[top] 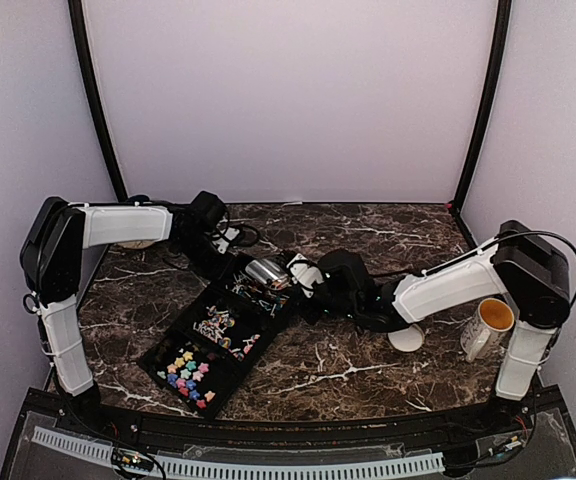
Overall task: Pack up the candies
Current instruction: Scoop the fake candies from the storage box, then place the fake candies in the packing bottle.
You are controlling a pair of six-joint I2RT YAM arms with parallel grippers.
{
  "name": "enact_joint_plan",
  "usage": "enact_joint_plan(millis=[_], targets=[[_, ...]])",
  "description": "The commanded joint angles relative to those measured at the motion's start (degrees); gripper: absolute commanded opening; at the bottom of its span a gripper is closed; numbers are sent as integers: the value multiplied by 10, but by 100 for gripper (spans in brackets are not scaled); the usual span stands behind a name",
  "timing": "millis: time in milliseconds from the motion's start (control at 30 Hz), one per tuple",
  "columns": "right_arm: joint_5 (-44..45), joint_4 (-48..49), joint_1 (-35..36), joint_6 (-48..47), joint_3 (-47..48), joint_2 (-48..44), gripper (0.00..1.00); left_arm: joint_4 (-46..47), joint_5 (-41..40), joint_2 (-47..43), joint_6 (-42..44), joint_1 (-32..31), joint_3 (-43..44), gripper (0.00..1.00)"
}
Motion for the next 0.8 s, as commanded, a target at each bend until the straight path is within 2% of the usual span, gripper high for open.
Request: enact_joint_plan(millis=[0, 300, 767], targets=[[21, 13, -7, 2, 2, -49, 0, 16, 7, -47, -8, -3, 0, 0], [55, -142, -7, -10, -1, -125, 0, 16, 3, -47, -8, -1, 1, 0], [130, -365, -18, 36, -20, -251, 0, 17, 15, -45, -10, -1, 2, 0]])
